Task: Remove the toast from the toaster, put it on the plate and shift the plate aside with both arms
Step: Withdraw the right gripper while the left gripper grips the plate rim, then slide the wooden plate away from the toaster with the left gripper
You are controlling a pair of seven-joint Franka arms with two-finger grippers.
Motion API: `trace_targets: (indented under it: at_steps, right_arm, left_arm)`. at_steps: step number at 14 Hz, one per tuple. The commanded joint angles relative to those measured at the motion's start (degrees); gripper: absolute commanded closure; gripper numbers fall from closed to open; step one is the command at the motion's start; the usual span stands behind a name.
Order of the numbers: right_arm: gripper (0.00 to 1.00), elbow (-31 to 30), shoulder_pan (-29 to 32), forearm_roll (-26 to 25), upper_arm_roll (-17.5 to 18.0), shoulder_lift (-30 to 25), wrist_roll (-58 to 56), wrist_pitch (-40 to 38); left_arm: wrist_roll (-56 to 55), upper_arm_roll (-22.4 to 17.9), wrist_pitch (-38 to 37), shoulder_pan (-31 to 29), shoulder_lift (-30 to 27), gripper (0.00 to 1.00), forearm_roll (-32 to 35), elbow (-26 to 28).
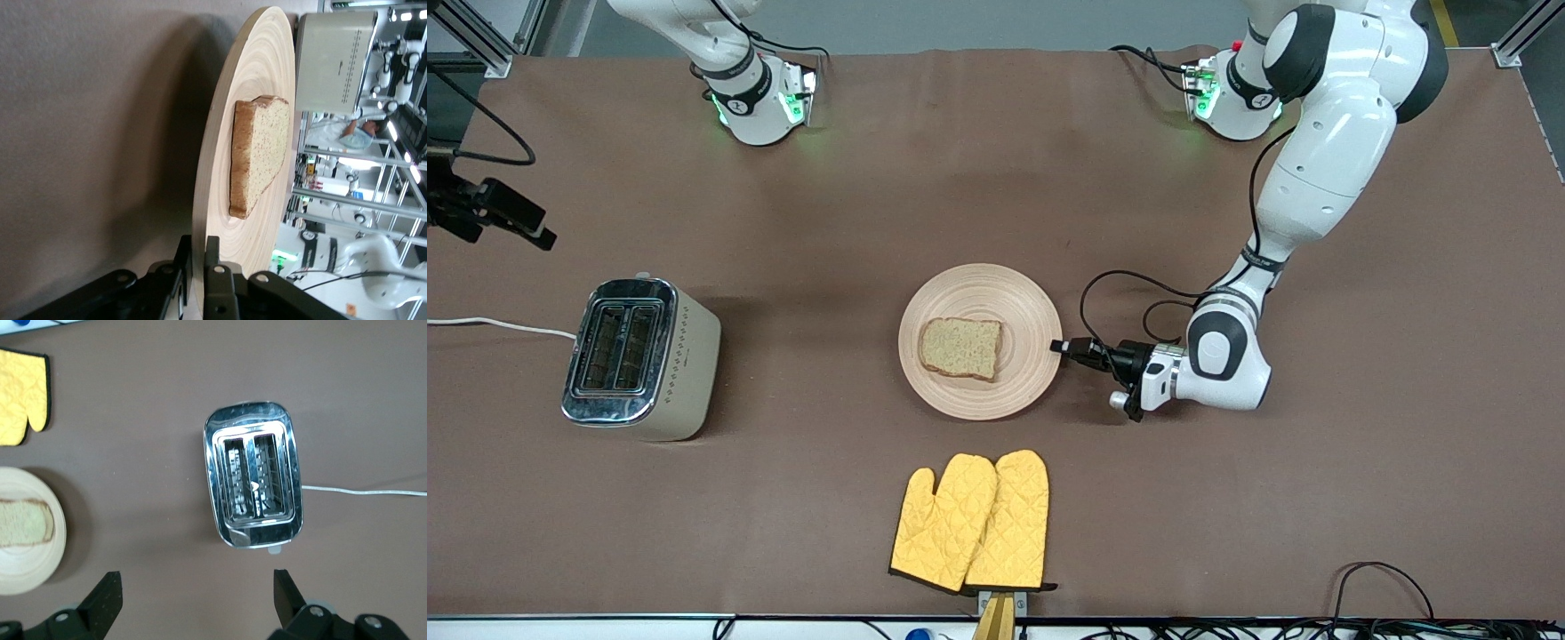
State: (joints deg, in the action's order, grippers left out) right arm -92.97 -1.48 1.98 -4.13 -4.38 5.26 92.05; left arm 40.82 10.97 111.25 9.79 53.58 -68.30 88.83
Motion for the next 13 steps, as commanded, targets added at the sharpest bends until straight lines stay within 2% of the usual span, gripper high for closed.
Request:
trace_targets:
  at_steps: [1, 5, 7, 9, 13]
  right_arm:
    - [0.00, -2.39, 2.71, -2.06, 3.33, -2.56, -0.52, -0.03]
    - [0.00, -2.21, 3.68, -2.33, 3.69, -2.56, -0.52, -0.12]
    - [0.00, -2.21, 4.21, -2.33, 3.87, -2.56, -0.60, -0.21]
    - [0.00, -2.21, 5.70, -2.33, 5.71, -2.56, -1.74, -0.12]
    - [0.00, -1.78, 5.44, -1.98, 5.63, -2.39, -1.75, -0.38]
  left_arm:
    - [-7.67, 0.02, -1.47, -0.73, -5.85, 0.97, -0.09, 1.08]
    - [-14.80, -0.34, -3.58, -4.24, -9.98, 0.99, 8.33, -2.16]
    - [-14.98, -0.42, -7.43, -7.93, -10.16, 0.99, 10.72, -5.32]
    - [-14.98, -0.42, -9.38, -12.06, -10.16, 0.99, 16.32, -7.26]
    - [-14.11, -0.34, -10.70, -19.62, -9.81, 0.99, 22.22, -7.71]
